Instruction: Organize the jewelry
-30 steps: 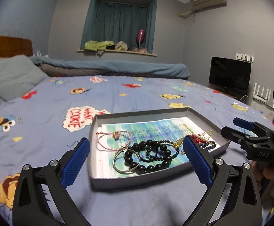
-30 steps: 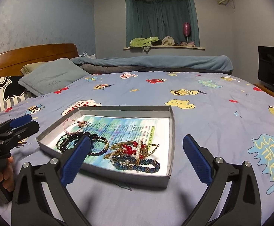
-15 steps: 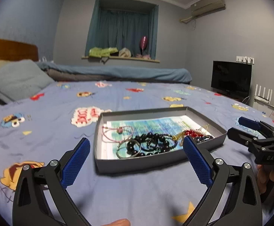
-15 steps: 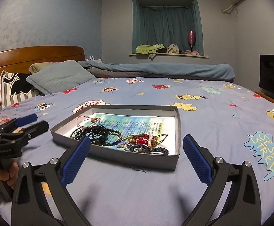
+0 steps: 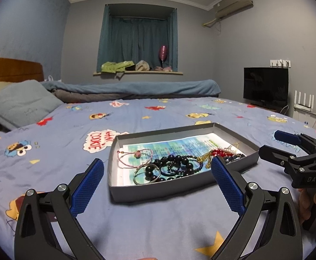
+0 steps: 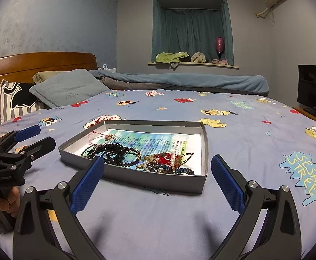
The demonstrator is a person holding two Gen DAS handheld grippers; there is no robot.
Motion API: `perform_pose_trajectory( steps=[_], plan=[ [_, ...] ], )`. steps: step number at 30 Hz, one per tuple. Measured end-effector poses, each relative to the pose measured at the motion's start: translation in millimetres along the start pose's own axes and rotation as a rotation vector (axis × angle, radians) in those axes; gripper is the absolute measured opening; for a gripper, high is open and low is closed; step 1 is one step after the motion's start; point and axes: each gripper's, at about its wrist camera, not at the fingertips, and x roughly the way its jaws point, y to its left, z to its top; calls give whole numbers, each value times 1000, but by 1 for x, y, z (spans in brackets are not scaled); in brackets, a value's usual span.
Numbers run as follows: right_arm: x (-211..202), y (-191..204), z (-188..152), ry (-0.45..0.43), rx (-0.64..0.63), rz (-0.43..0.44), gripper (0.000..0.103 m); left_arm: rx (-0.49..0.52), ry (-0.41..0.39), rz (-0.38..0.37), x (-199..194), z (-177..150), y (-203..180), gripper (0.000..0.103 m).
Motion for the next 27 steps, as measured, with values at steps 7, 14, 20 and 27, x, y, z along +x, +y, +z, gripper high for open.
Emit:
perform_pose_trajectory(
  steps=[7, 14, 20, 27],
  plan=[
    [0, 1, 0, 0, 2, -1, 98, -2, 1, 1, 1, 0, -1, 98],
    [0, 1, 0, 1, 4, 0, 98, -2, 4, 2, 2, -1, -2, 98],
    [1, 1, 0, 2, 4, 1, 98, 0, 8, 2, 2, -1, -1, 98],
    [1, 0, -1, 3, 6, 1, 98, 2, 11, 3, 4, -1, -1, 98]
  ],
)
